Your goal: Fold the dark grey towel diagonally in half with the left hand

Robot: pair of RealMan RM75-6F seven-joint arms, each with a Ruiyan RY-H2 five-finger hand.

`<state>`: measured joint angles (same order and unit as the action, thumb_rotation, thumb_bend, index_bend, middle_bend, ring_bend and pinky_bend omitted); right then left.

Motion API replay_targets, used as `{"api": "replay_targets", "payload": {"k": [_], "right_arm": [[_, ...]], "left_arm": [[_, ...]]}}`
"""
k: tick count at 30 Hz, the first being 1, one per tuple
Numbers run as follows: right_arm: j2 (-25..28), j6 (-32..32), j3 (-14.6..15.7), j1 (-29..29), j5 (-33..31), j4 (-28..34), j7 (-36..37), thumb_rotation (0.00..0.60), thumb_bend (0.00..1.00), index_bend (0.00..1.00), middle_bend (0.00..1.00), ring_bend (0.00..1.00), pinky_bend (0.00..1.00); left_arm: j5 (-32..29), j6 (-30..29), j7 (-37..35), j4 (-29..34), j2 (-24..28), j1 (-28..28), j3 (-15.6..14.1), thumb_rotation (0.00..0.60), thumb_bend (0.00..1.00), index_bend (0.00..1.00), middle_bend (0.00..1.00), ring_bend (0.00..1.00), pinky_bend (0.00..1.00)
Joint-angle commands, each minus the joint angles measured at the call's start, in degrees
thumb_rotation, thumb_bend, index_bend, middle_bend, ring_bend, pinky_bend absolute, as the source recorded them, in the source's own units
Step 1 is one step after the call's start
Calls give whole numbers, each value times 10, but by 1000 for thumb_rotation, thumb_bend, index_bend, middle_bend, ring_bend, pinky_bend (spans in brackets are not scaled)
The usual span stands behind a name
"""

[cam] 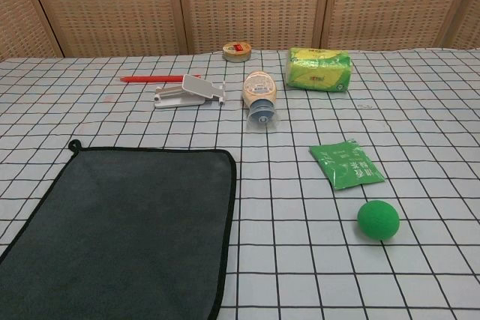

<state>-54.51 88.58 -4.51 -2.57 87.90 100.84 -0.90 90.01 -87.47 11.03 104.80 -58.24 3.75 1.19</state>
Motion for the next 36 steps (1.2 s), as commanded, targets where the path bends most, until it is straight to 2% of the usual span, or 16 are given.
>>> {"api": "replay_targets", "payload": {"k": [1, 9, 13, 16, 18, 20, 23, 28, 36], "right_arm": [[1, 1, 0, 1, 1, 0, 1, 600, 0, 30, 0, 0, 0], [5, 5, -2, 4, -4, 1, 9, 600, 0, 30, 0, 0, 0], [7, 1, -7, 2, -17, -2, 18, 600, 0, 30, 0, 0, 0], [8, -3, -11, 1, -27, -6, 23, 600, 0, 30, 0, 0, 0], [8, -5, -14, 0, -35, -9, 26, 600, 0, 30, 0, 0, 0], [9, -8, -16, 0, -42, -11, 29, 600, 0, 30, 0, 0, 0], [9, -15, -18, -1, -53, -14, 34, 600, 0, 31, 0, 0, 0], [9, -26, -25, -4, -75, -24, 37, 600, 0, 32, 0, 0, 0], [9, -43, -29, -7, -96, -31, 43, 600, 0, 34, 0, 0, 0]], "left_arm": [[3, 0, 4, -2, -3, 0, -2, 600, 0, 0, 0, 0, 0], [-7, 19, 3, -4, -11, 8, -2, 600, 0, 0, 0, 0, 0], [-25, 87, 23, -11, -24, 54, 16, 600, 13, 0, 0, 0, 0], [-39, 150, 36, -22, -44, 108, 42, 600, 129, 44, 0, 0, 0], [-54, 198, 45, -44, -71, 152, 64, 600, 216, 150, 0, 0, 0], [-66, 238, 53, -74, -103, 191, 81, 600, 277, 209, 0, 0, 0], [-84, 288, 55, -121, -156, 242, 100, 600, 356, 236, 0, 0, 0], [-112, 344, 79, -205, -248, 311, 119, 600, 408, 273, 0, 0, 0], [-125, 392, 89, -302, -344, 380, 121, 600, 413, 340, 0, 0, 0]]}}
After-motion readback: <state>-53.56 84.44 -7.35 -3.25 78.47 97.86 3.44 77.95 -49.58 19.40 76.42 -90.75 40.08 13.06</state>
